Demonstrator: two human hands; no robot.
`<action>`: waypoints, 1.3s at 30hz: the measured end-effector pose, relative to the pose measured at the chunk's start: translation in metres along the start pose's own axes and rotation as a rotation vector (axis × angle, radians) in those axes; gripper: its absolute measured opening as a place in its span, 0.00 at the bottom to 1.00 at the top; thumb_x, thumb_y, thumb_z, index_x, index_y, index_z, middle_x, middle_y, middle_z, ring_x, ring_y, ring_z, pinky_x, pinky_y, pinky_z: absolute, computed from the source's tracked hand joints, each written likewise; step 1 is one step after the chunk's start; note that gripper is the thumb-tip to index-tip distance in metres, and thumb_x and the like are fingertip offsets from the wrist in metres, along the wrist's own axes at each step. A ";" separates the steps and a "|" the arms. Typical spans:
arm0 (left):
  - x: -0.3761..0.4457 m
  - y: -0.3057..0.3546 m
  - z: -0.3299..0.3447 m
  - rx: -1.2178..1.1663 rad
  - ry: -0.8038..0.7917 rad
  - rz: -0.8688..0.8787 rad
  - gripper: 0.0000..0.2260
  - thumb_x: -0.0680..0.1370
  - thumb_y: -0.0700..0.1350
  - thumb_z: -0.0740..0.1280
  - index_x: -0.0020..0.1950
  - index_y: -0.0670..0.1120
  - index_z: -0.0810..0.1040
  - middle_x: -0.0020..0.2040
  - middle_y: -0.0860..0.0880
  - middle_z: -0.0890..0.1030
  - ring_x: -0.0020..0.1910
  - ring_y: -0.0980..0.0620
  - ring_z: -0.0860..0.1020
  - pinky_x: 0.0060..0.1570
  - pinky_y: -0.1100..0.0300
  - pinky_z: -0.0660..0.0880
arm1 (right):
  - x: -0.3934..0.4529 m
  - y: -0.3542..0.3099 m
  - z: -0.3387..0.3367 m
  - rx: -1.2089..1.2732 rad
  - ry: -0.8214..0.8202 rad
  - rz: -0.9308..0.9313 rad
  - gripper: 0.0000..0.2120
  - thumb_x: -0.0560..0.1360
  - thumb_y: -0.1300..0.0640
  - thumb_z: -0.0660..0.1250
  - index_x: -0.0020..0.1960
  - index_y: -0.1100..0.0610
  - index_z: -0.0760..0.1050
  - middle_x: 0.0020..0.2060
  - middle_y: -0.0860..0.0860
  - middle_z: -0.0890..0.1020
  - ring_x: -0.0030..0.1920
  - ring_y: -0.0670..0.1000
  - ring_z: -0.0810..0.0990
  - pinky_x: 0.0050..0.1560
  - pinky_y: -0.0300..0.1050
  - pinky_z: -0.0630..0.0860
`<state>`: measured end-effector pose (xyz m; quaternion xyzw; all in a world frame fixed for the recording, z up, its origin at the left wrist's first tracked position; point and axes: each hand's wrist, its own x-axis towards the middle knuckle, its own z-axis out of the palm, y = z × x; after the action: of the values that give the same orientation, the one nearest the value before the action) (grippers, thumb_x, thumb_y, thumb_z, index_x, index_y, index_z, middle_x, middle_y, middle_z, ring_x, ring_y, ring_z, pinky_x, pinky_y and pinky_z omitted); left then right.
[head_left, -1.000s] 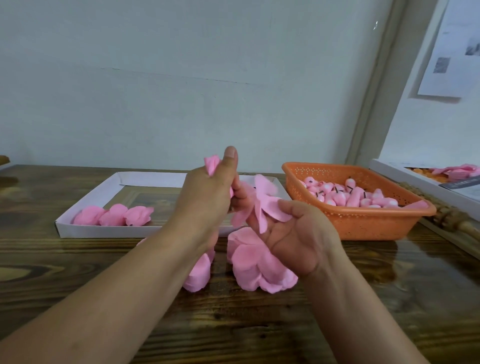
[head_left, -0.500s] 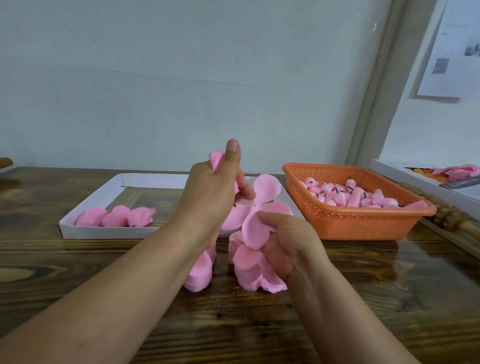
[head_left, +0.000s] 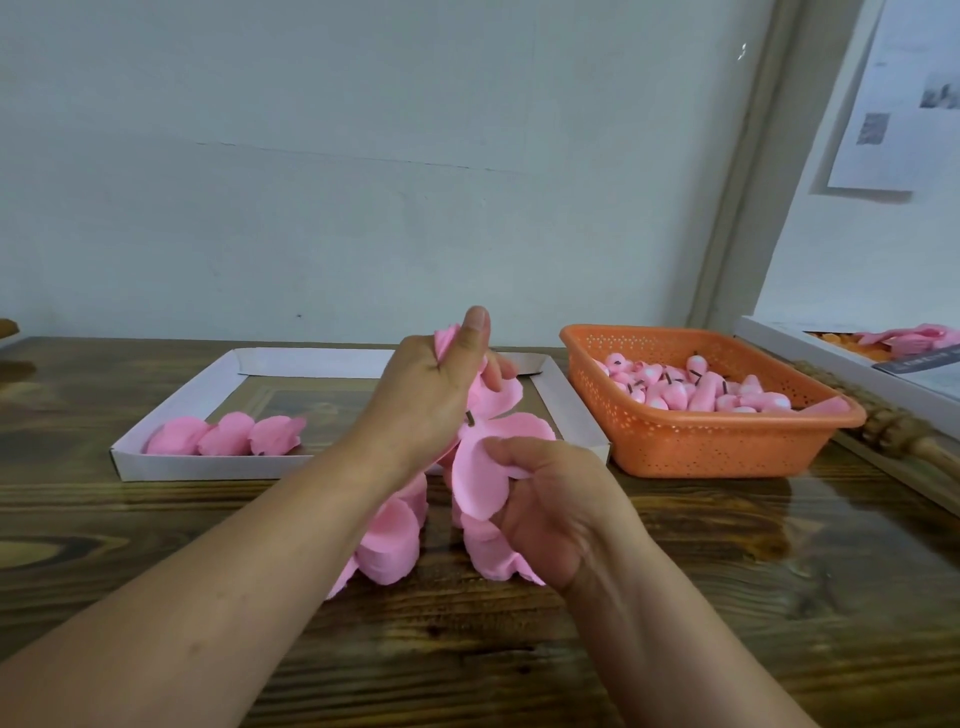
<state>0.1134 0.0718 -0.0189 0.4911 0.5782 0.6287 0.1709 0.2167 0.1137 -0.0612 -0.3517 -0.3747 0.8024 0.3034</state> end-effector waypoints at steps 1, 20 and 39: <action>0.001 0.000 0.000 0.007 0.004 0.013 0.26 0.79 0.59 0.55 0.25 0.49 0.74 0.42 0.53 0.85 0.43 0.51 0.81 0.30 0.68 0.73 | 0.000 0.001 0.000 0.002 -0.012 -0.008 0.11 0.74 0.64 0.65 0.56 0.59 0.71 0.55 0.66 0.79 0.45 0.61 0.75 0.47 0.55 0.65; -0.001 -0.003 -0.001 0.066 -0.053 0.022 0.26 0.79 0.58 0.55 0.26 0.47 0.72 0.40 0.53 0.85 0.39 0.57 0.82 0.36 0.64 0.73 | -0.007 0.000 -0.005 0.002 -0.163 -0.045 0.11 0.75 0.62 0.62 0.57 0.61 0.73 0.55 0.65 0.80 0.47 0.60 0.76 0.47 0.54 0.66; -0.012 -0.018 -0.008 0.078 -0.022 0.044 0.26 0.79 0.56 0.55 0.28 0.42 0.73 0.32 0.59 0.82 0.34 0.68 0.78 0.33 0.79 0.67 | -0.011 -0.003 -0.006 0.075 -0.447 0.002 0.31 0.77 0.36 0.50 0.48 0.56 0.85 0.53 0.60 0.82 0.53 0.56 0.81 0.55 0.50 0.76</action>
<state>0.1061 0.0631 -0.0388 0.5170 0.5893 0.6038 0.1441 0.2283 0.1087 -0.0580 -0.1542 -0.4022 0.8740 0.2249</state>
